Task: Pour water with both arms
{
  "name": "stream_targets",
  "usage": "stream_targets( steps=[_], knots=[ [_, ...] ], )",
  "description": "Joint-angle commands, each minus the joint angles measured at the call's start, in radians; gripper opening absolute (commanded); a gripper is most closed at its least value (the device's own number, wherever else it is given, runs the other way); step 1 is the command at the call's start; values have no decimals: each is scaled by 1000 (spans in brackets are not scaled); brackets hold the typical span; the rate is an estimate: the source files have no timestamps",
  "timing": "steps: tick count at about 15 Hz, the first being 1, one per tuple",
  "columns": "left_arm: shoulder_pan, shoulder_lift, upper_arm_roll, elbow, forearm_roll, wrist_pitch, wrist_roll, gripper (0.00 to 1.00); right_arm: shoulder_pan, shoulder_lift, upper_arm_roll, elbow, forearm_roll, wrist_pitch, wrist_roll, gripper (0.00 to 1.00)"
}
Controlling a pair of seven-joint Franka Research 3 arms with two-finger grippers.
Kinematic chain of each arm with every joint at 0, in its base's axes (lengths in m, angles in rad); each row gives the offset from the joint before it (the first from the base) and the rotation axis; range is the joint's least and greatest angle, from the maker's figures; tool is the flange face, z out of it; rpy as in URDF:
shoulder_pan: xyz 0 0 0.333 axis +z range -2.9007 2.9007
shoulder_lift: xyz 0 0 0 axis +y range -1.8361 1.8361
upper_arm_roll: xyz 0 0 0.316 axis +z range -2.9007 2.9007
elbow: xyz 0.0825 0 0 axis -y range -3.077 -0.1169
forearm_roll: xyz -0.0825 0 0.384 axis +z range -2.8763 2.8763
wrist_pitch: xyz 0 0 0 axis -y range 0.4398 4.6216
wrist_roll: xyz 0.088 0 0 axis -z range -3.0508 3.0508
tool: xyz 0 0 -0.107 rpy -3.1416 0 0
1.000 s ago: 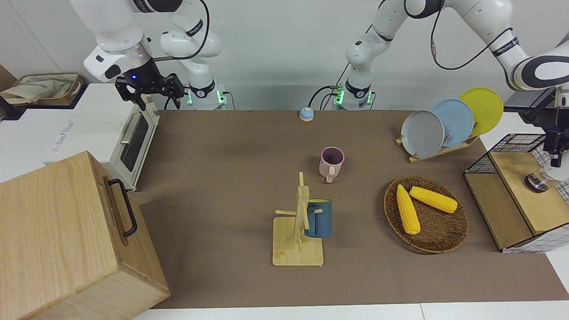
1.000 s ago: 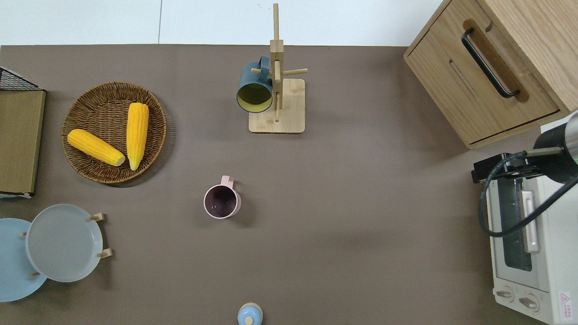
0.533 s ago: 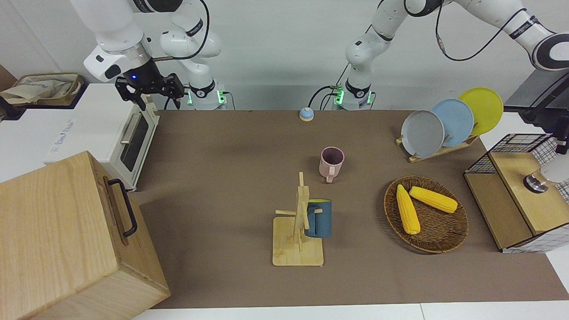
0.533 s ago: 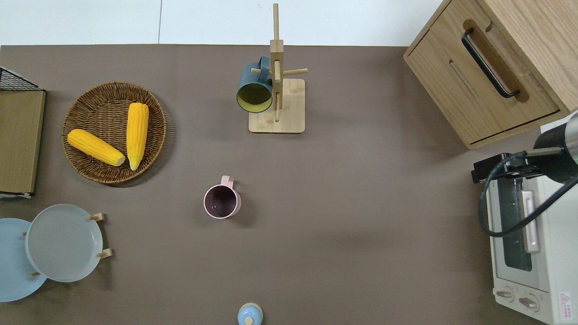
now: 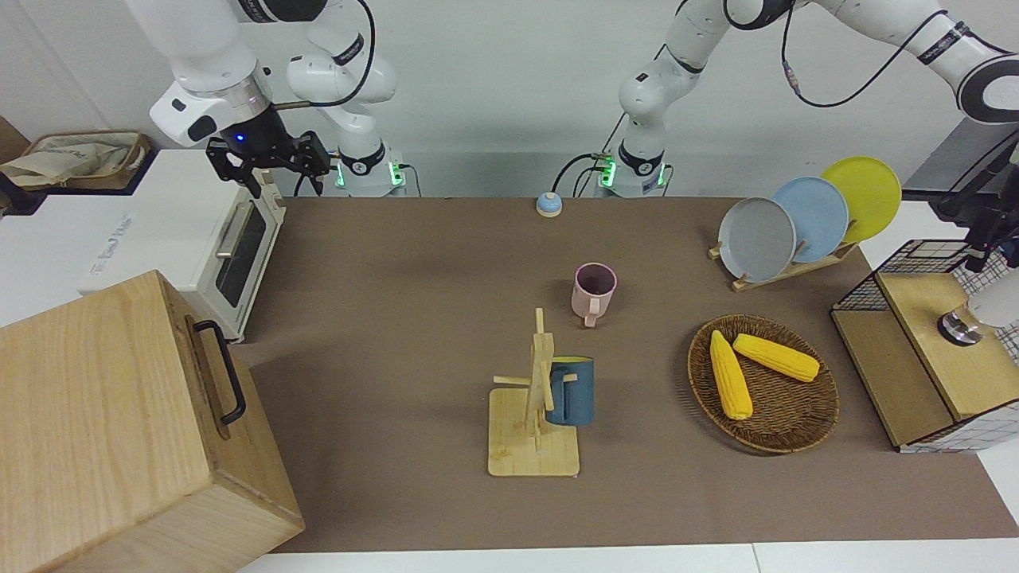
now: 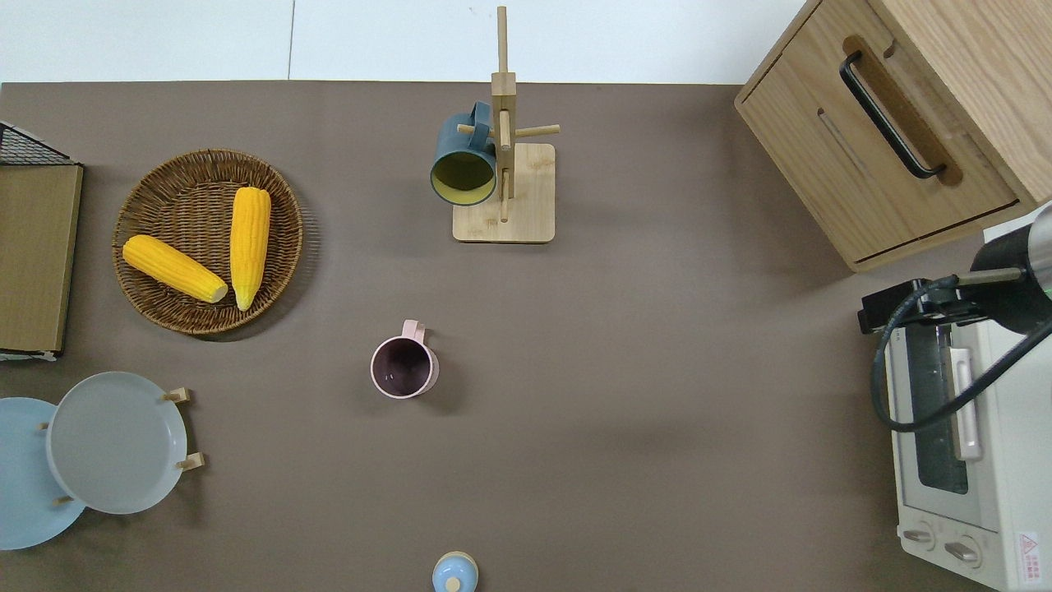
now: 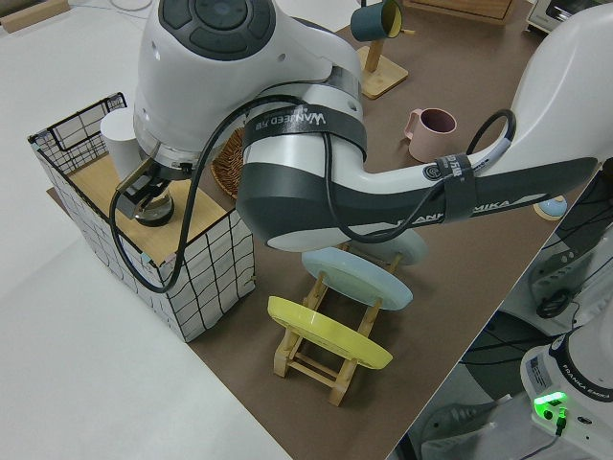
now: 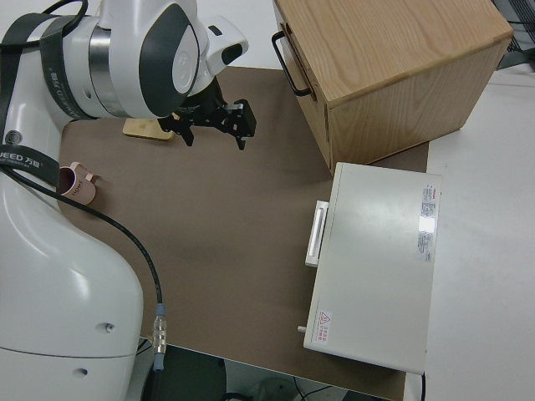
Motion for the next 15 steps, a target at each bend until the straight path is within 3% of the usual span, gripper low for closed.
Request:
stream_targets(
  steps=[1, 8, 11, 15],
  knots=[
    [-13, -68, 0, 4, 143, -132, -71, 993, -6, -10, 0, -4, 18, 2, -20, 992],
    [-52, -160, -29, 6, 279, -318, -131, 993, -6, -10, 0, -4, 18, 2, -20, 992],
    [-82, -197, -39, 4, 293, -388, -184, 993, -6, -10, 0, -6, 18, 2, -20, 992],
    [-229, -240, -5, 6, 346, -494, -263, 993, -6, -10, 0, -4, 18, 2, -20, 992]
  ],
)
